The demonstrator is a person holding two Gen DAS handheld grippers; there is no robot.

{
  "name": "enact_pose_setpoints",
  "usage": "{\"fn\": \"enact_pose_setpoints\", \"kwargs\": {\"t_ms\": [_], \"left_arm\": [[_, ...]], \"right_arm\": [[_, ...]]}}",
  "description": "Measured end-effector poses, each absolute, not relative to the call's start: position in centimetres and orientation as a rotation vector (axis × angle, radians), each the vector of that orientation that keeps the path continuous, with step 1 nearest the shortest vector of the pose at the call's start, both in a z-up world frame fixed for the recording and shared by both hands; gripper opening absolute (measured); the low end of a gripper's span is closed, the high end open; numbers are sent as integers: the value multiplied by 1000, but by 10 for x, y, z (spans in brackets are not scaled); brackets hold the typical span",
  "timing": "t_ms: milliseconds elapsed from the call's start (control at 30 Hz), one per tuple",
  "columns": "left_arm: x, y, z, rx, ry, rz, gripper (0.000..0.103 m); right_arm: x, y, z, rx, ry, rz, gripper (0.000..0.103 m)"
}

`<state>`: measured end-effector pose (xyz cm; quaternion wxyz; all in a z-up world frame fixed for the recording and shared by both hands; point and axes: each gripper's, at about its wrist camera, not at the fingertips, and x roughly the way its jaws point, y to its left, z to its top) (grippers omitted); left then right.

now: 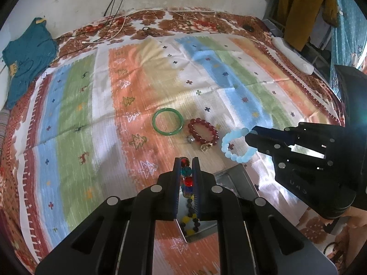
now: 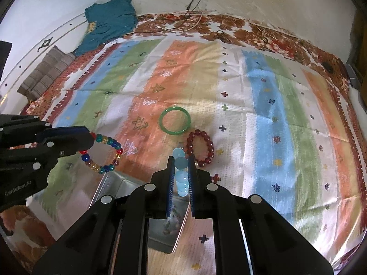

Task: Organize jewelry
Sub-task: 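Lift both held bracelets and carry them over the silver tin, then open both tools to drop the bracelets into the silver tin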

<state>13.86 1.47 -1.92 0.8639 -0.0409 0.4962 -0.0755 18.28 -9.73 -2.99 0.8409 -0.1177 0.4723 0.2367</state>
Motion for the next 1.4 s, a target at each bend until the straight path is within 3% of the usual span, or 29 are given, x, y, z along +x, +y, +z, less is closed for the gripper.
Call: {"fn": "enact_pose_setpoints", "kwargs": {"t_ms": [833,900,933,967,1133,1267,1400], "left_arm": [[105,6,-23,-81,1046,-163,10],[105,7,-26,-77,1060,-142,23],[105,8,-26,-70,1058,-131,24],[105,9,-25,-63,1055,-118,24],[110,21,-24,-73,1050,-72,28],[115,27,-28,-78,1059,-47,37],[125,29,-36,-63,1082,-17,39]], "right_arm": [[146,-105,-35,-251,1023,528,12],[149,-108,-39,-248,1041,500,20],[150,-110,-39,-247,1037,494,31],[151,-111,-39,-246,1035,489,35],[159,-118,-44,-235,1057,447,39],[164,-120,-46,-235,1067,436,46],[171,-120,-49,-234,1075,414,49]]}}
